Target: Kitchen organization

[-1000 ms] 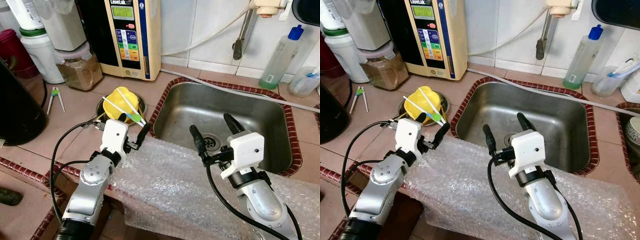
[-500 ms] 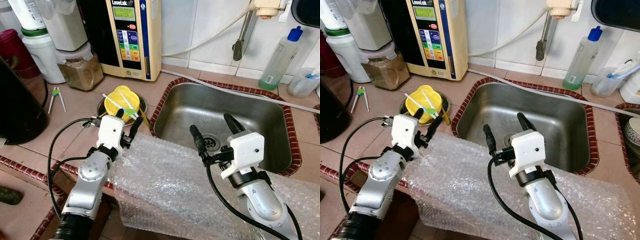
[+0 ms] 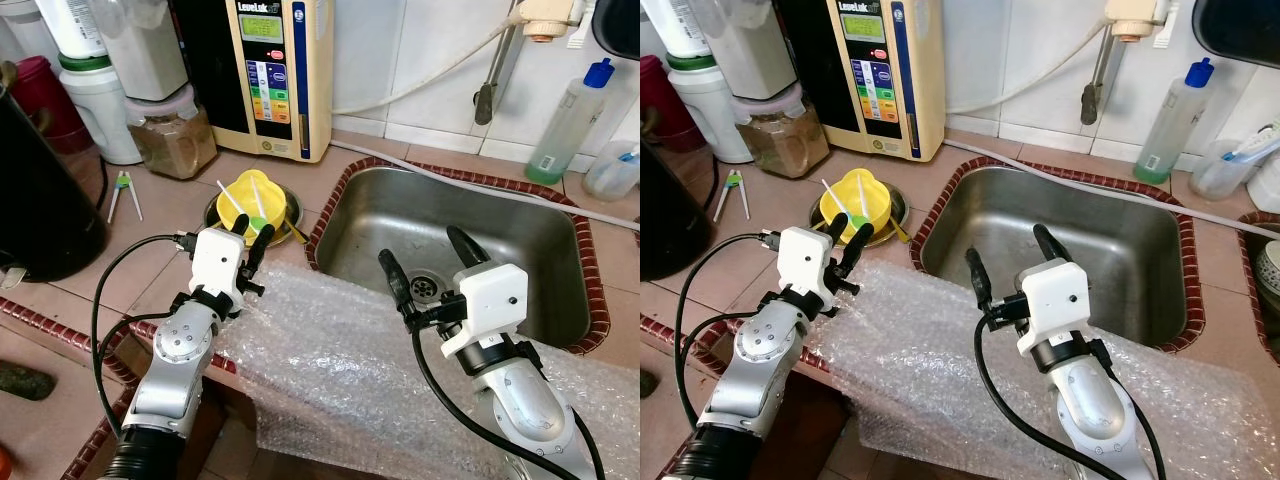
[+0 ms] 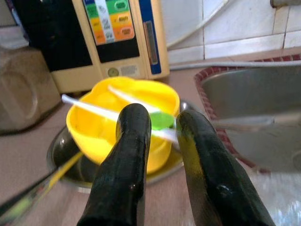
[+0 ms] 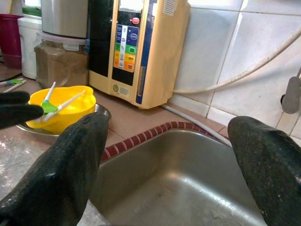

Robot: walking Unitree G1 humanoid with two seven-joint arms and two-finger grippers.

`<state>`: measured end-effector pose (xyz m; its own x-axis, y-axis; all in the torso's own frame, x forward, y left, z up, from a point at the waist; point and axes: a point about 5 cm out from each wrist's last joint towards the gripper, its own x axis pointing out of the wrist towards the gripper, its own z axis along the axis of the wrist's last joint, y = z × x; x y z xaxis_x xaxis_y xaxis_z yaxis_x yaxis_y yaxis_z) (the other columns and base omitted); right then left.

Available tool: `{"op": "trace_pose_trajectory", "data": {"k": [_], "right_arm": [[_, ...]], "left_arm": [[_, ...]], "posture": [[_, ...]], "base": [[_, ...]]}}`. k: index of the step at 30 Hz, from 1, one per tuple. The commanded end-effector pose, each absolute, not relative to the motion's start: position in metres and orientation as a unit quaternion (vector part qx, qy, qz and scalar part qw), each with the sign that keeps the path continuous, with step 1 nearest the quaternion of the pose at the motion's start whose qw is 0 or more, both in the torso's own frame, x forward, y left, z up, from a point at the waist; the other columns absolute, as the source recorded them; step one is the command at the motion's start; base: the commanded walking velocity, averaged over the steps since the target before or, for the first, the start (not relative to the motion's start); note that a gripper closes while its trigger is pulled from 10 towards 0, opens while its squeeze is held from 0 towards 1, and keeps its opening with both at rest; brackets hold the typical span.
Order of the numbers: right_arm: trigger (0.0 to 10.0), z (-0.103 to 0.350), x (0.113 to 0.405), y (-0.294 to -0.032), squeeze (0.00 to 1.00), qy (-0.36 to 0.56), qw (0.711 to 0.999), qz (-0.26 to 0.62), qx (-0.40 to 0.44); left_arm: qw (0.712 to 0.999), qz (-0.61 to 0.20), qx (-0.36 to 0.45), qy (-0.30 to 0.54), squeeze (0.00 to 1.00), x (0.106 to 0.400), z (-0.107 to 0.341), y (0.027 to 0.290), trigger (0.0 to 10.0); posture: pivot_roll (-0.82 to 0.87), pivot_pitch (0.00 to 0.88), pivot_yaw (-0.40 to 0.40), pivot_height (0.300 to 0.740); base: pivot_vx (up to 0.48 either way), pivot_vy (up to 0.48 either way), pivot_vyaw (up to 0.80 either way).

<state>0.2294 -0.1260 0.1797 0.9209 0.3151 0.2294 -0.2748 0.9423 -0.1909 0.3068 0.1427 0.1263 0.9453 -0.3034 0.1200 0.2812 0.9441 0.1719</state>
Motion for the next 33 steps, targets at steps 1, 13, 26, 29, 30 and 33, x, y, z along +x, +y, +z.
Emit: {"op": "trace_pose_trajectory", "data": {"k": [1, 13, 26, 29, 30, 33], "right_arm": [[10.0, 0.180, 0.230, -0.124, 0.00, -0.131, 0.976, 0.155, -0.079], [10.0, 0.179, 0.232, -0.122, 0.00, -0.132, 0.975, 0.159, -0.084], [10.0, 0.177, 0.233, -0.120, 0.00, -0.134, 0.975, 0.155, -0.085], [10.0, 0.176, 0.233, -0.121, 0.00, -0.132, 0.976, 0.152, -0.084], [10.0, 0.175, 0.233, -0.121, 0.00, -0.132, 0.976, 0.152, -0.084], [10.0, 0.173, 0.232, -0.120, 0.00, -0.129, 0.976, 0.153, -0.084]], "left_arm": [[0.982, -0.151, 0.067, -0.096, 0.00, 0.303, 0.133, 0.142, 0.0], [0.964, -0.162, 0.053, -0.202, 0.00, 0.299, 0.172, 0.130, 0.0], [0.974, -0.140, 0.021, -0.176, 1.00, 0.315, 0.174, 0.139, 10.0], [0.977, -0.144, 0.015, -0.158, 1.00, 0.314, 0.168, 0.136, 10.0], [0.977, -0.147, 0.013, -0.155, 1.00, 0.314, 0.168, 0.135, 10.0], [0.978, -0.143, 0.013, -0.150, 1.00, 0.313, 0.164, 0.135, 10.0]], "posture": [[-0.07, 0.037, 0.045, 0.740], [-0.06, 0.031, 0.044, 0.740], [-0.07, 0.027, 0.061, 0.740], [-0.06, 0.026, 0.063, 0.740], [-0.06, 0.026, 0.065, 0.740], [-0.06, 0.026, 0.063, 0.740]], "base": [[0.000, 0.000, 0.00], [0.000, 0.000, 0.00], [0.000, 0.000, 0.00], [0.000, 0.000, 0.00], [0.000, 0.000, 0.00], [0.000, 0.000, 0.00]]}}
